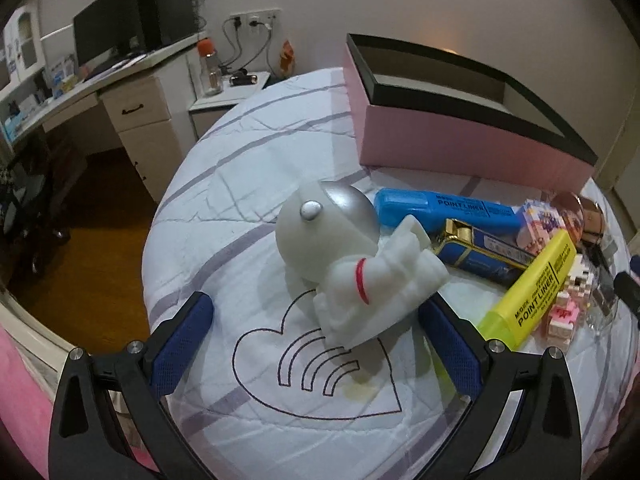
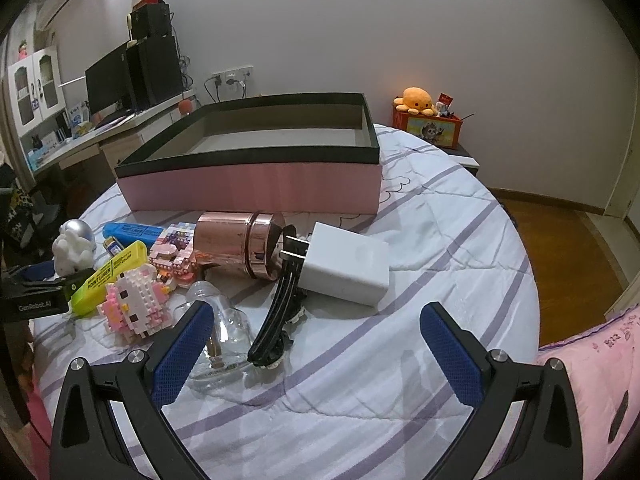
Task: Organize rigid objects
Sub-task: 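Grasp the white astronaut figure with the left tool while the right tool grasps the white charger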
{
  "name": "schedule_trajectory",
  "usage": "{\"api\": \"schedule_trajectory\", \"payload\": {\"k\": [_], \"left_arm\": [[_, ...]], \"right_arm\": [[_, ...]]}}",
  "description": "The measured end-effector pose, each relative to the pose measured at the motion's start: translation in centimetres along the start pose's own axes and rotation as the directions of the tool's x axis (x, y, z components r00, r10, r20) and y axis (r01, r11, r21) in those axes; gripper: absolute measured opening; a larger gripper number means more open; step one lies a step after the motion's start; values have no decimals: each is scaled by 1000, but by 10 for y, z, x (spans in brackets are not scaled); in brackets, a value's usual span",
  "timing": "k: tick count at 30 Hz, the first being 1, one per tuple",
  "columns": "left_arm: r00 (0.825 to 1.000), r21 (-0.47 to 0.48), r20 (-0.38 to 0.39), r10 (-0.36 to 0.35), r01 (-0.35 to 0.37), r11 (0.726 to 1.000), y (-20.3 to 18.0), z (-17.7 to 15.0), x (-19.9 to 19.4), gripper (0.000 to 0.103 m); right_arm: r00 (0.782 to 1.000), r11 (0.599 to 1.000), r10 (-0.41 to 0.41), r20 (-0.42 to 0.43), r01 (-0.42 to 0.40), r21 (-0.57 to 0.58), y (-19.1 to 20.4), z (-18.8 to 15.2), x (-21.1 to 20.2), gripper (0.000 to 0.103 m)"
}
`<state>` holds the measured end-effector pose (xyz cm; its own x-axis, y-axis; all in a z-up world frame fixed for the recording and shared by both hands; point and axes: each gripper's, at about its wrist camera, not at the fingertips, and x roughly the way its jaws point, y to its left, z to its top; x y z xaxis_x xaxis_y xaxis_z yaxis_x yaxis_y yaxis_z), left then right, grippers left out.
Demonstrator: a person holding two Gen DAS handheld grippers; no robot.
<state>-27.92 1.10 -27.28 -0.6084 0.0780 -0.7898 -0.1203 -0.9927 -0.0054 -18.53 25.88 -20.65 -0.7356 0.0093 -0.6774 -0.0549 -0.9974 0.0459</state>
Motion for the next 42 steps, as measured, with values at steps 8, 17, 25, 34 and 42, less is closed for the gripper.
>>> {"api": "schedule_trajectory", "payload": {"k": [8,17,25,34,42], "left_arm": [[1000,8,-13,-21,21,1000,3,7,-3,98],[998,43,2,-61,61,997,0,14,-4,68],[991,29,2,-134,134,991,7,17,-12,35],[989,3,-2,-147,147,989,8,20,-7,52],[995,-8,32,-98,99,995,9,32,-3,79]], "right_arm": [[1000,999,2,8,-3,35,-13,-5,-4,103],[1000,995,-7,12,6,96,-30,12,10,103],[994,984,100,-48,-92,156,-45,24,39,78],[989,984,123,-85,-109,143,-42,30,54,72],[989,985,118,-91,-105,138,-41,33,56,73]]}}
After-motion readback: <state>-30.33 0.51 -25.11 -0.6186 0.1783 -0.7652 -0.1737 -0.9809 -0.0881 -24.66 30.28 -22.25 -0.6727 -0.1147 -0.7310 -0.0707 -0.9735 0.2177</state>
